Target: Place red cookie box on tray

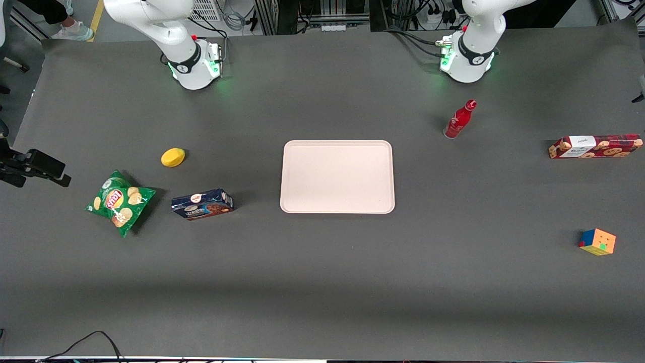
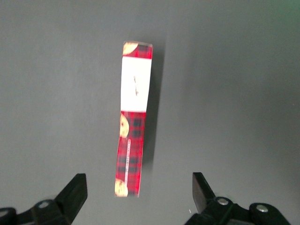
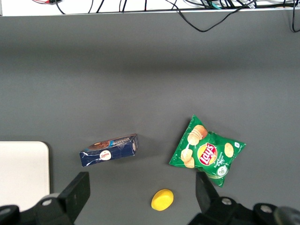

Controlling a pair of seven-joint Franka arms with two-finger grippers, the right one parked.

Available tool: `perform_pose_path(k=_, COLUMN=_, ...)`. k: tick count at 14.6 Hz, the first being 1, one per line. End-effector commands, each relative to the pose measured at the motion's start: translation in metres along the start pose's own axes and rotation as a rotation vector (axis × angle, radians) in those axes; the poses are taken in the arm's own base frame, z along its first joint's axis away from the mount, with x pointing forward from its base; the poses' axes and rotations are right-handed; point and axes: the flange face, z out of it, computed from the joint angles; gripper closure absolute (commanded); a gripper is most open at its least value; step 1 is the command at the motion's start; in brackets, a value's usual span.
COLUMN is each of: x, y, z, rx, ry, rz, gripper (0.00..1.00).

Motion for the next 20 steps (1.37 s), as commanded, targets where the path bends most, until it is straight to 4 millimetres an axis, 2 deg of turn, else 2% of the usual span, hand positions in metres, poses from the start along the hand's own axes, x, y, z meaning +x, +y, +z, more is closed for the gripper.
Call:
perform_pose_path(k=1, x=0.003, y=0.008, z=0.032, rx=0.034, ry=0.069, rz=0.068, gripper=0.0)
perform_pose_path(k=2, x=0.002, y=0.008, z=0.044, rx=0.03, ry=0.091, rz=0.083, gripper=0.0)
perform_pose_path(k=9, x=-0.007, y=0.0, z=0.083, rx=0.059, ry=0.081, rz=0.063, gripper=0.0)
perform_pose_path(k=14, x=-0.012, y=-0.001, z=0.094, rx=0.067, ry=0.056, rz=0.062, gripper=0.0)
perform_pose_path(k=18, x=-0.012, y=-0.001, z=0.122, rx=0.089, ry=0.099, rz=0.094, gripper=0.0)
perform_pose_path(k=20, x=-0.012, y=0.0, z=0.126, rx=0.091, ry=0.109, rz=0.093, gripper=0.0)
